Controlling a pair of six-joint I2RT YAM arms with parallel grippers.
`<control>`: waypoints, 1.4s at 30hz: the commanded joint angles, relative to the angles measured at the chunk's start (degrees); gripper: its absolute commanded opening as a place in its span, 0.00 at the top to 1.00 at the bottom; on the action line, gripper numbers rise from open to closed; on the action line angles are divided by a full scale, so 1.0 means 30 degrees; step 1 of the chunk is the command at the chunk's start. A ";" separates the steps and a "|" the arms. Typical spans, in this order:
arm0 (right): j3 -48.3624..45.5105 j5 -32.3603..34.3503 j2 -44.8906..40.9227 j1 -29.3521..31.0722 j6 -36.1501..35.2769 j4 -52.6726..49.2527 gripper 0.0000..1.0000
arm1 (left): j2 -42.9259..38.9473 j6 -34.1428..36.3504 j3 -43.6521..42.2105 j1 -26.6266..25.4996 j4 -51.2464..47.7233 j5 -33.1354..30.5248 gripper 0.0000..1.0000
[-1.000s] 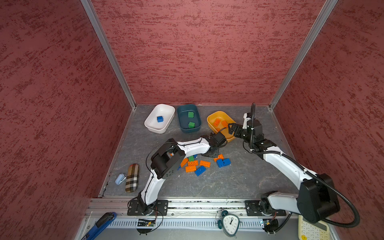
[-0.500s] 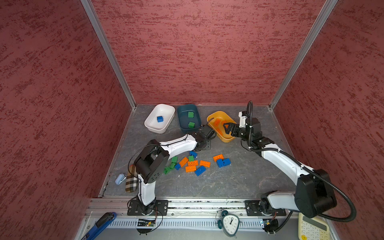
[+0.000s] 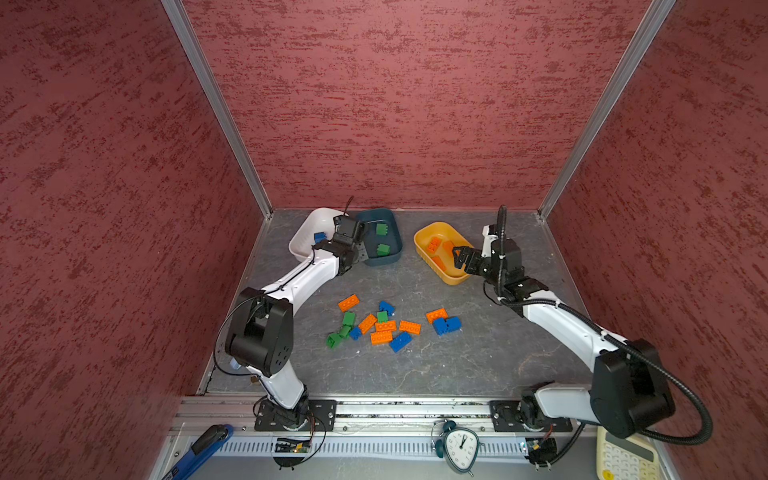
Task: Sort the legos into containers by color
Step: 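Carry the blue brick to the white tub and release it, then grasp a green brick with the left gripper and lift it toward the teal tub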
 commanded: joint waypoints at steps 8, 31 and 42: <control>-0.0237 0.0630 -0.0902 0.0065 -0.1146 -0.1411 0.01 | 0.2534 0.1431 0.2379 0.3482 0.2071 -0.0206 0.72; -0.1568 -0.3841 -0.1727 0.0720 -0.1293 0.0492 0.01 | 0.1755 0.1715 0.3277 0.0801 -0.1244 0.1598 0.01; -0.1752 -0.3798 -0.0830 0.1106 -0.1698 0.1660 0.01 | -0.1901 -0.0665 -0.2764 -0.4656 -0.3261 0.0520 0.00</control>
